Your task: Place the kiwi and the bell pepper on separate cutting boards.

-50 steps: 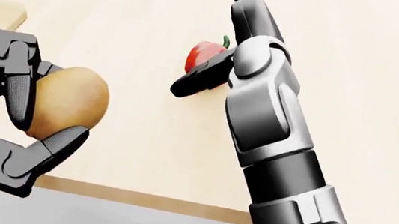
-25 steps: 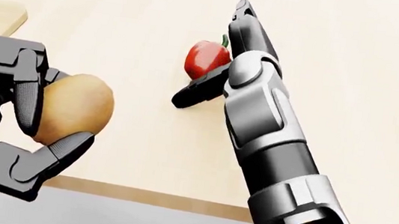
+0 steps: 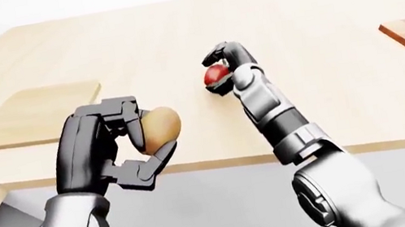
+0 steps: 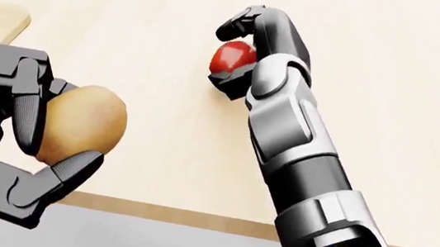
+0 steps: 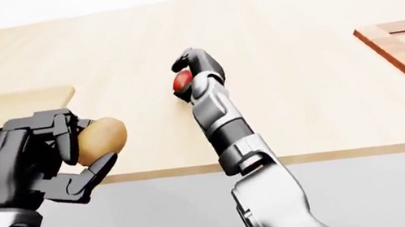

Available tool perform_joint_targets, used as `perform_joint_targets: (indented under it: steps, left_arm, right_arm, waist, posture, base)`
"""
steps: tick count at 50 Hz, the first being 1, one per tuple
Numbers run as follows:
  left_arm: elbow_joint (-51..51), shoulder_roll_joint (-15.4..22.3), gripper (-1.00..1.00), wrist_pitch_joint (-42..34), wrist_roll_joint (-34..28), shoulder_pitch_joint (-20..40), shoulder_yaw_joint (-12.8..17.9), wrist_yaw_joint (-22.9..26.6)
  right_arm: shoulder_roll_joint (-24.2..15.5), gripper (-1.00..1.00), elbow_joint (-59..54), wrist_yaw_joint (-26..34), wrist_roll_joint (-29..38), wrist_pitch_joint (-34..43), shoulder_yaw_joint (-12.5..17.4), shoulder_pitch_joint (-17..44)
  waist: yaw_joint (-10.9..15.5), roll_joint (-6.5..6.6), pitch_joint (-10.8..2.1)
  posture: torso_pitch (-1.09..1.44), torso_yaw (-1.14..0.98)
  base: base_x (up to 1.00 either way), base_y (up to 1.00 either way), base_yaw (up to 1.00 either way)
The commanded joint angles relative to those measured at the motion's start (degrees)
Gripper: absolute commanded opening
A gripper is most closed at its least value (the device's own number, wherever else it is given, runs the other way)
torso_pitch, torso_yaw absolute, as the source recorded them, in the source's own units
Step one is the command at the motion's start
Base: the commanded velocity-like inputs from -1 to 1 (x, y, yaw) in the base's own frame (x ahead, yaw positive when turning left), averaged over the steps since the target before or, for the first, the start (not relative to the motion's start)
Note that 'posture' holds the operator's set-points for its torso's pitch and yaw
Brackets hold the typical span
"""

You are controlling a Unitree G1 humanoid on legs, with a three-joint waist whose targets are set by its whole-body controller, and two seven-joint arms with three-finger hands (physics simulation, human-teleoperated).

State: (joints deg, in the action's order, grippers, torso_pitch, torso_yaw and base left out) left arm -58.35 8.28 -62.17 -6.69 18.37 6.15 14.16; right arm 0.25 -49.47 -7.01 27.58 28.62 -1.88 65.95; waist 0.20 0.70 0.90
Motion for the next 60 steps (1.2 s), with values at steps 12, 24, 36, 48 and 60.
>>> perform_joint_targets:
  steps: [12, 24, 36, 48, 60]
  left_arm:
    - [-1.64, 0.65, -1.0, 1.73, 0.6, 0.85, 0.73, -0.76]
    - [-1.64, 3.68, -1.0, -5.95, 0.57, 10.4, 1.99, -0.95]
    - [3.15, 7.82, -1.0, -11.64, 0.41, 22.11, 2.21, -2.15]
    - [5.87, 8.69, -1.0, -9.68, 0.26, 22.72, 2.18, -2.78]
    - [5.11, 8.02, -1.0, -9.22, -0.08, 21.43, 1.58, -2.73]
  right_arm:
    - [-1.03, -0.97, 11.36, 4.54, 3.6, 3.11, -0.41, -1.23]
    - [-5.77, -1.0, 41.09, 15.96, 1.65, 15.56, 2.64, -7.65]
    - [-9.78, -1.0, 63.46, 21.62, -0.88, 28.41, 4.46, -11.4]
    - [-10.14, -1.0, 68.65, 21.61, -2.05, 31.41, 3.87, -12.64]
    - [-9.67, -1.0, 69.01, 20.75, -2.99, 31.39, 3.73, -12.93]
  waist:
    - [0.23, 0.05, -1.27]
    - [0.46, -0.44, -0.5]
    - [-0.02, -0.15, -0.68]
    - [-0.38, -1.8, 0.45]
    - [-0.93, 1.93, 0.19]
  posture:
    - [0.0, 0.0]
    - [0.0, 0.0]
    - [0.0, 0.0]
    - [0.0, 0.0]
    - [0.0, 0.0]
  base:
    - [0.0, 0.0, 0.0]
    - [0.0, 0.0, 0.0]
    - [-0.01, 0.0, 0.0]
    - [-0.04, 0.36, 0.0]
    - [0.0, 0.48, 0.0]
